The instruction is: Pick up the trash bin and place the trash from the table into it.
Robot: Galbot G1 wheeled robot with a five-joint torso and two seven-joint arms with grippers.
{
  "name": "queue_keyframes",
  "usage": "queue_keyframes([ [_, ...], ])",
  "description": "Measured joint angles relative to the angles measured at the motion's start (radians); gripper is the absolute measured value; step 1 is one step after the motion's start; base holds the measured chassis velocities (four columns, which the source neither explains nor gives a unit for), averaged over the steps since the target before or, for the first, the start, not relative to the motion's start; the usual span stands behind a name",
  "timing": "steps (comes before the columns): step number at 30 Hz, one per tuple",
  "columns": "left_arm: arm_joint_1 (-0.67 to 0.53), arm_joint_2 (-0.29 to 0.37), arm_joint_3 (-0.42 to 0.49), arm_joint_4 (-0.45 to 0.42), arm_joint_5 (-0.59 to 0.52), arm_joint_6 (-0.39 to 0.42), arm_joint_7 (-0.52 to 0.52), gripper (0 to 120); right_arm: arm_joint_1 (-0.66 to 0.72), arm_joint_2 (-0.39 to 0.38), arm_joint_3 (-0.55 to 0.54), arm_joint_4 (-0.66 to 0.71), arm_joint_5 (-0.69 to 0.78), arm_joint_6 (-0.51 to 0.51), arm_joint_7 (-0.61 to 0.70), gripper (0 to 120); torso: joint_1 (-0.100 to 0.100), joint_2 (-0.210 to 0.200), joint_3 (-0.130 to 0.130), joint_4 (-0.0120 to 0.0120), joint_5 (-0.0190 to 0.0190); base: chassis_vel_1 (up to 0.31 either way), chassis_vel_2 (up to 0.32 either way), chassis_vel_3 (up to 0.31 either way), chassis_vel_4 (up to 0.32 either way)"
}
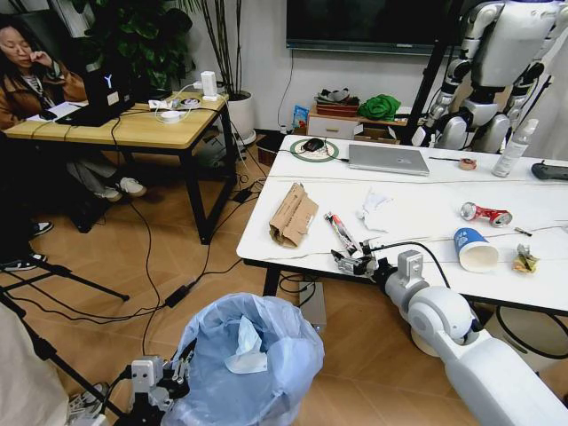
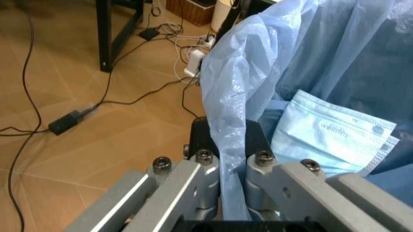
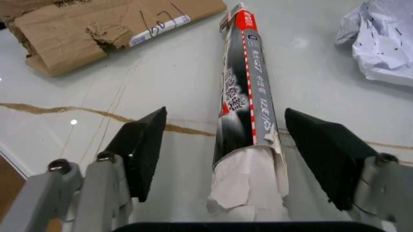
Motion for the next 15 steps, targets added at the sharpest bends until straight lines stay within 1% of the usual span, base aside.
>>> queue_keyframes([
  [2, -0.003, 0.0, 0.0, 0.004, -0.001, 0.001, 0.0, 0, 0.0, 0.0, 0.001, 0.0, 0.0, 0.0, 0.0, 59, 0.0, 0.0, 0.0, 0.0, 0.0, 0.0, 0.0, 0.0, 0.0],
  [4, -0.007, 0.001, 0.001, 0.007, -0.002, 0.002, -0.001, 0, 0.0, 0.0, 0.001, 0.0, 0.0, 0.001, -0.001, 49, 0.0, 0.0, 0.0, 0.0, 0.0, 0.0, 0.0, 0.0, 0.0],
  [5, -0.007, 0.001, 0.001, 0.007, -0.002, 0.002, -0.001, 0, 0.0, 0.0, 0.001, 0.0, 0.0, 0.001, -0.001, 49, 0.0, 0.0, 0.0, 0.0, 0.0, 0.0, 0.0, 0.0, 0.0],
  [6, -0.008, 0.002, 0.001, 0.007, -0.003, 0.002, -0.001, 0, 0.0, 0.0, 0.001, 0.0, 0.0, 0.001, -0.001, 45, 0.0, 0.0, 0.0, 0.0, 0.0, 0.0, 0.0, 0.0, 0.0],
  [12, -0.013, 0.0, 0.004, 0.011, -0.006, 0.004, -0.003, 0, -0.008, -0.001, -0.004, 0.002, -0.004, 0.005, -0.001, 20, 0.0, 0.0, 0.0, 0.0, -0.0001, 0.0, 0.0, 0.0, 0.0],
  [13, -0.013, 0.0, 0.004, 0.011, -0.006, 0.004, -0.003, 0, -0.008, -0.001, -0.004, 0.002, -0.004, 0.005, -0.001, 20, 0.0, 0.0, 0.0, 0.0, -0.0001, 0.0, 0.0, 0.0, 0.0],
  [14, -0.014, 0.0, 0.004, 0.012, -0.006, 0.005, -0.003, 0, -0.008, -0.001, -0.004, 0.003, -0.004, 0.004, -0.001, 15, 0.0, 0.0, 0.0, 0.0, 0.0, 0.0, 0.0, 0.0, 0.0],
  [15, -0.015, 0.0, 0.004, 0.013, -0.006, 0.005, -0.003, 0, -0.007, -0.001, -0.003, 0.003, -0.003, 0.004, -0.001, 14, 0.0, 0.0, 0.0, 0.0, 0.0, 0.0, 0.0, 0.0, 0.0],
])
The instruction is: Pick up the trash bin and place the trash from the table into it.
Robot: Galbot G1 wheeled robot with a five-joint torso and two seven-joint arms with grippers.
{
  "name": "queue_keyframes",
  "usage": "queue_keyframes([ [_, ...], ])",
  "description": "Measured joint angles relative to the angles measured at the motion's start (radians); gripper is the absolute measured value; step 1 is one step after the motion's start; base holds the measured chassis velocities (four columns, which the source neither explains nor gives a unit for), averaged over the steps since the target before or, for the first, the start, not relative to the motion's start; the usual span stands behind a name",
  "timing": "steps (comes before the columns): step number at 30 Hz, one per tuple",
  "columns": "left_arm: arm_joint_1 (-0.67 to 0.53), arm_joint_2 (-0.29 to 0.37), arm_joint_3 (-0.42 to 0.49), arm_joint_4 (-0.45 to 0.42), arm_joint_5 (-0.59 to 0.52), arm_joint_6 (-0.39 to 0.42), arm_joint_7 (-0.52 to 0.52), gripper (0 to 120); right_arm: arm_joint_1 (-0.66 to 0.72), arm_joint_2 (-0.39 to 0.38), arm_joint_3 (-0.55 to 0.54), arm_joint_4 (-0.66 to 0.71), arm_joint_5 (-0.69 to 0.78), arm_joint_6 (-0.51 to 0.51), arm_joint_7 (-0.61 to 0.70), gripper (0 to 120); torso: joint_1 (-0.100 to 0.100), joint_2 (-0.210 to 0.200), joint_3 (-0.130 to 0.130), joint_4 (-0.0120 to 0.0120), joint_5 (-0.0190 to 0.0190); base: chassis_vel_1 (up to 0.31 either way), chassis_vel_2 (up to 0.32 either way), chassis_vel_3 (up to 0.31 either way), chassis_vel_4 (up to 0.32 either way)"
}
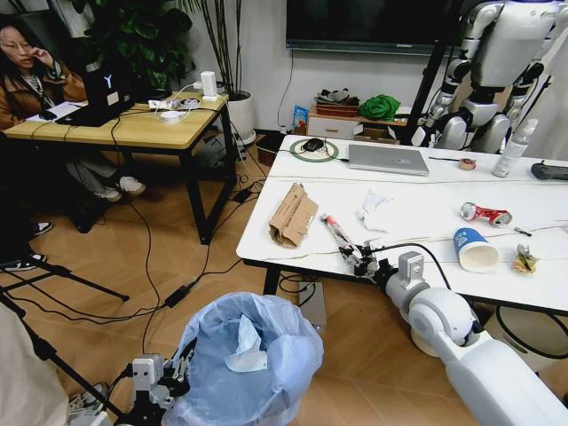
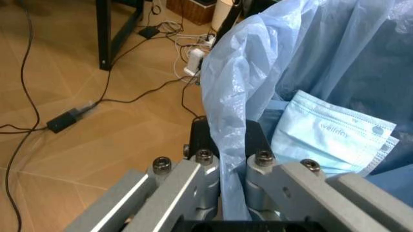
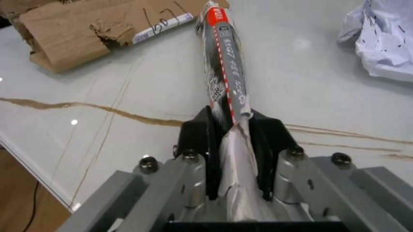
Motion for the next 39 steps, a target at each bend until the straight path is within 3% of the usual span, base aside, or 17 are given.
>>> queue_keyframes([
  [3, -0.002, 0.0, 0.001, 0.001, -0.001, 0.0, 0.0, 0, 0.002, -0.004, 0.022, 0.016, 0.02, 0.0, 0.0, 2, 0.0, 0.0, 0.0, 0.0001, 0.0002, 0.0, 0.0, 0.0, 0.0],
  [7, -0.003, -0.002, 0.005, 0.001, -0.001, 0.002, -0.001, 0, -0.015, -0.015, 0.082, 0.085, 0.085, 0.018, -0.009, 0, 0.0, 0.0, 0.0, 0.0001, 0.0, 0.0, 0.0, 0.0, 0.0],
  [13, 0.004, 0.005, 0.003, -0.004, -0.01, 0.003, -0.003, 0, -0.062, -0.034, 0.112, 0.223, 0.277, 0.13, -0.037, 0, 0.0, 0.0, 0.0, -0.0001, -0.0002, 0.0, 0.0, 0.0, 0.0],
  [16, 0.006, 0.004, 0.003, -0.01, -0.016, 0.007, -0.007, 0, -0.103, -0.036, 0.033, 0.297, 0.322, 0.208, -0.089, 0, 0.0, 0.0, 0.0, 0.0001, -0.0002, 0.0, 0.0, 0.0, 0.0],
  [18, 0.008, 0.002, 0.004, -0.016, -0.023, 0.011, -0.013, 0, -0.149, -0.033, -0.085, 0.331, 0.306, 0.264, -0.138, 0, 0.0, 0.0, 0.0, 0.0, 0.0, 0.0, 0.0, 0.0, 0.0],
  [25, 0.015, 0.0, 0.0, -0.03, -0.034, 0.018, -0.021, 0, -0.173, -0.019, -0.36, 0.299, 0.204, 0.368, -0.201, 0, 0.0, 0.0, 0.0, 0.0001, -0.0001, 0.0, 0.0, 0.0, 0.0],
  [36, 0.012, -0.007, 0.006, -0.03, -0.041, 0.021, -0.028, 0, -0.182, -0.025, -0.45, 0.282, 0.138, 0.406, -0.233, 0, 0.0, 0.0, 0.0, 0.0, -0.0001, 0.0, 0.0, 0.0, 0.0],
  [39, 0.01, -0.008, 0.007, -0.03, -0.045, 0.022, -0.029, 0, -0.193, -0.032, -0.446, 0.283, 0.089, 0.413, -0.236, 14, 0.0, 0.0, 0.0, 0.0, -0.0001, 0.0, 0.0, 0.0, 0.0],
])
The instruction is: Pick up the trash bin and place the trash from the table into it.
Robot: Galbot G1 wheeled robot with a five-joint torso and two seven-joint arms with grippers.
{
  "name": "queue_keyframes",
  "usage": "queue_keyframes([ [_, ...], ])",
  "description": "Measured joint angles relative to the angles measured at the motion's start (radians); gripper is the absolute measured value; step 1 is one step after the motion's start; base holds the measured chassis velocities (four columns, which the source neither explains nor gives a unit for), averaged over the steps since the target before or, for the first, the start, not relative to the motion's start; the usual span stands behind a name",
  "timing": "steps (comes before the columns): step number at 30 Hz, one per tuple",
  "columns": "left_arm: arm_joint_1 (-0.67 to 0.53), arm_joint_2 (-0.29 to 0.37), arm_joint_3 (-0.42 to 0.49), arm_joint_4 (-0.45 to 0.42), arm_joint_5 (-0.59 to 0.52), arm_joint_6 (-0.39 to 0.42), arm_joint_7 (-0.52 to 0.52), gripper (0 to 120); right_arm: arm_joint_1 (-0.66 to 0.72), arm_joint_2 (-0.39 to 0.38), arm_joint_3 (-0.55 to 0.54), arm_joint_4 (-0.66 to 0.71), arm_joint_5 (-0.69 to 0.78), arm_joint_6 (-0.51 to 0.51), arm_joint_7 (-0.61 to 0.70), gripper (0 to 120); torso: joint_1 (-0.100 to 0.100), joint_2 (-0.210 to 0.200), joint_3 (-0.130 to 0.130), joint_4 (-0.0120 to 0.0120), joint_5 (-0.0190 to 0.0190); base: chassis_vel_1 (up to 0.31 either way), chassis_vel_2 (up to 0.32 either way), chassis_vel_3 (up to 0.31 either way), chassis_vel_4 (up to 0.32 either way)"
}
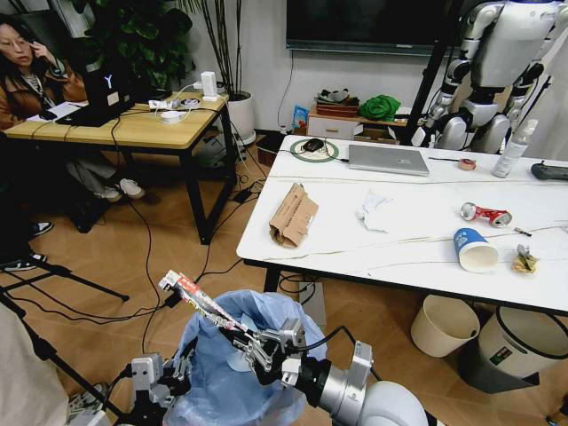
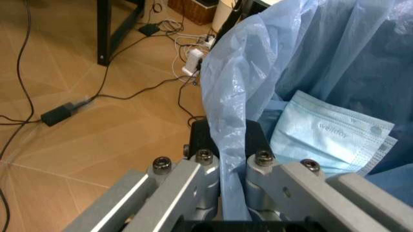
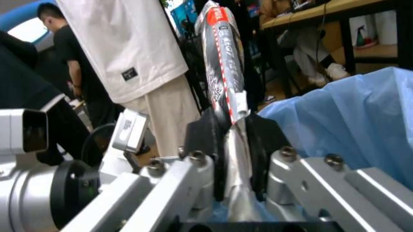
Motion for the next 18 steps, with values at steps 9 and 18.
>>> queue_keyframes([
  [9, -0.005, 0.0, 0.001, 0.001, -0.003, 0.003, -0.001, 0, -0.009, -0.006, 0.021, 0.01, -0.03, 0.009, -0.006, 51, 0.0, 0.0, 0.0, 0.0, 0.0001, 0.0, 0.0, 0.0, 0.0],
  [18, -0.008, 0.003, -0.002, 0.008, -0.004, 0.004, -0.001, 0, 0.051, 0.021, 0.13, 0.045, 0.05, -0.005, 0.032, 82, 0.0, 0.0, 0.0, 0.0, 0.0001, 0.0, 0.0, 0.0, 0.0],
])
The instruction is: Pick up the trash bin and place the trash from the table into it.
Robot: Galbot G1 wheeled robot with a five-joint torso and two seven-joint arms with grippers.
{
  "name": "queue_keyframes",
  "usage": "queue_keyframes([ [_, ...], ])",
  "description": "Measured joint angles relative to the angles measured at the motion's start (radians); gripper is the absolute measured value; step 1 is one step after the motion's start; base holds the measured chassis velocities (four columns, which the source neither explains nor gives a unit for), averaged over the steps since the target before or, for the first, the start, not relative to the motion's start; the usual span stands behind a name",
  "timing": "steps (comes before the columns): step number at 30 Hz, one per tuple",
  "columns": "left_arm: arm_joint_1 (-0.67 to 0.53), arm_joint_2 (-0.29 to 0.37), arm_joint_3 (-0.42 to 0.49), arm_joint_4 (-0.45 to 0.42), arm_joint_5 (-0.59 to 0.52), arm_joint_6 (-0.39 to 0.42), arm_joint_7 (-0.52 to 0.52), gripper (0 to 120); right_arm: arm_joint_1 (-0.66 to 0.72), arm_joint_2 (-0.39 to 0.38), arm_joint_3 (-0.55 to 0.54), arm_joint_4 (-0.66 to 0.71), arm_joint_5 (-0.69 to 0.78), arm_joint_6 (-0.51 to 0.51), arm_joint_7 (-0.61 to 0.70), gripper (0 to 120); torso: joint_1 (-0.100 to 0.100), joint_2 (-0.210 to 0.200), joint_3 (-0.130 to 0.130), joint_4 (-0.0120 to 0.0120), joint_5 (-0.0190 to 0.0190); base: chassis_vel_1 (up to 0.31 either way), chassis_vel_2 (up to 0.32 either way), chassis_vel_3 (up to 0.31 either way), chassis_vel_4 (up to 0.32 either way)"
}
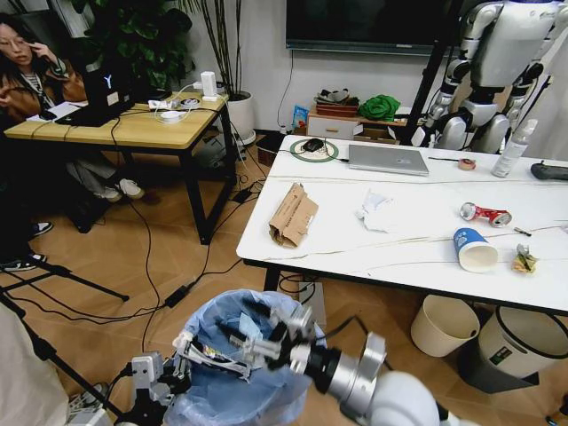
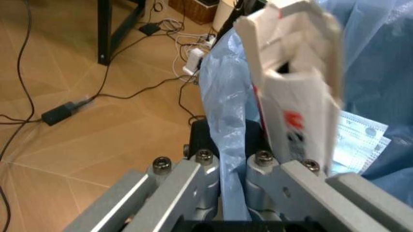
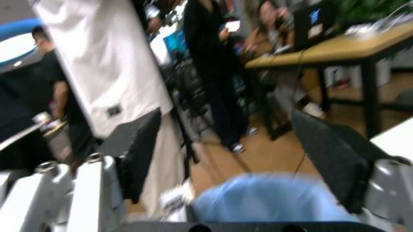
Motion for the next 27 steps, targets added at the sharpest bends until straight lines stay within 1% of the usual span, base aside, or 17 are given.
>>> queue_keyframes([
  [2, 0.0, 0.001, 0.0, 0.001, 0.0, 0.0, 0.0, 0, 0.028, 0.012, 0.037, 0.0, 0.026, -0.03, 0.056, 91, 0.0, 0.0, 0.0, 0.0, 0.0001, 0.0, 0.0, 0.0, 0.0],
  [4, 0.0, 0.001, -0.001, 0.002, 0.0, 0.0, 0.0, 0, 0.067, 0.031, 0.072, -0.014, 0.035, -0.081, 0.142, 98, 0.0, 0.0, 0.0, 0.0, -0.0001, 0.0, 0.0, 0.0, 0.0],
  [5, -0.001, 0.0, -0.001, 0.004, 0.0, 0.0, 0.0, 0, 0.089, 0.045, 0.081, -0.03, 0.035, -0.107, 0.193, 98, 0.0, 0.0, 0.0, 0.0, 0.0, 0.0, 0.0, 0.0, 0.0],
  [6, -0.001, 0.0, -0.001, 0.004, 0.0, 0.0, 0.0, 0, 0.089, 0.045, 0.081, -0.03, 0.035, -0.107, 0.193, 98, 0.0, 0.0, 0.0, 0.0, 0.0, 0.0, 0.0, 0.0, 0.0],
  [7, -0.001, -0.001, -0.001, 0.005, 0.0, 0.001, 0.0, 0, 0.113, 0.06, 0.087, -0.054, 0.032, -0.134, 0.244, 100, 0.0, 0.0, 0.0, 0.0002, 0.0, 0.0, 0.0, 0.0, 0.0],
  [8, 0.0, -0.001, -0.002, 0.005, 0.0, 0.001, 0.0, 0, 0.121, 0.064, 0.088, -0.062, 0.03, -0.145, 0.257, 100, 0.0, 0.0, 0.0, 0.0, 0.0, 0.0, 0.0, 0.0, 0.0],
  [10, 0.001, -0.003, -0.002, 0.005, 0.002, 0.001, 0.0, 0, 0.161, 0.085, 0.092, -0.1, 0.017, -0.198, 0.314, 100, 0.0, 0.0, 0.0, 0.0001, 0.0, 0.0, 0.0, 0.0, 0.0],
  [12, 0.004, -0.006, -0.004, 0.002, 0.003, 0.001, 0.0, 0, 0.204, 0.122, 0.085, -0.121, -0.023, -0.304, 0.391, 100, 0.0, 0.0, 0.0, -0.0002, -0.0001, 0.0, 0.0, 0.0, 0.0],
  [13, 0.005, -0.007, -0.004, 0.001, 0.004, 0.001, 0.0, 0, 0.223, 0.144, 0.071, -0.126, -0.032, -0.337, 0.435, 100, 0.0, 0.0, 0.0, -0.0001, -0.0001, 0.0, 0.0, 0.0, 0.0],
  [14, 0.005, -0.007, -0.004, 0.001, 0.004, 0.001, 0.0, 0, 0.223, 0.144, 0.071, -0.126, -0.032, -0.337, 0.435, 100, 0.0, 0.0, 0.0, -0.0001, -0.0001, 0.0, 0.0, 0.0, 0.0],
  [16, 0.009, -0.011, -0.006, -0.002, 0.007, 0.001, 0.0, 0, 0.258, 0.192, 0.043, -0.143, -0.061, -0.383, 0.496, 100, 0.0, 0.0, 0.0, 0.0001, -0.0002, 0.0, 0.0, 0.0, 0.0],
  [19, 0.013, -0.014, -0.011, -0.01, 0.008, 0.002, 0.0, 0, 0.308, 0.269, -0.019, -0.186, -0.123, -0.417, 0.576, 100, 0.0, 0.0, 0.0, 0.0001, -0.0003, 0.0, 0.0, 0.0, 0.0],
  [20, 0.013, -0.014, -0.011, -0.01, 0.008, 0.002, 0.0, 0, 0.308, 0.269, -0.019, -0.186, -0.123, -0.417, 0.576, 100, 0.0, 0.0, 0.0, 0.0001, -0.0003, 0.0, 0.0, 0.0, 0.0],
  [23, 0.02, -0.015, -0.017, -0.019, 0.009, 0.003, 0.0, 0, 0.339, 0.317, -0.046, -0.236, -0.188, -0.432, 0.59, 100, 0.0, 0.0, 0.0, 0.0001, -0.0004, 0.0, 0.0, 0.0, 0.0],
  [26, 0.032, -0.014, -0.029, -0.031, 0.009, 0.003, 0.0, 0, 0.371, 0.352, -0.065, -0.293, -0.244, -0.445, 0.594, 100, 0.0, 0.0, 0.0, 0.0001, -0.0004, 0.0, 0.0, 0.0, 0.0],
  [27, 0.032, -0.014, -0.029, -0.031, 0.009, 0.003, 0.0, 0, 0.371, 0.352, -0.065, -0.293, -0.244, -0.445, 0.594, 100, 0.0, 0.0, 0.0, 0.0001, -0.0004, 0.0, 0.0, 0.0, 0.0],
])
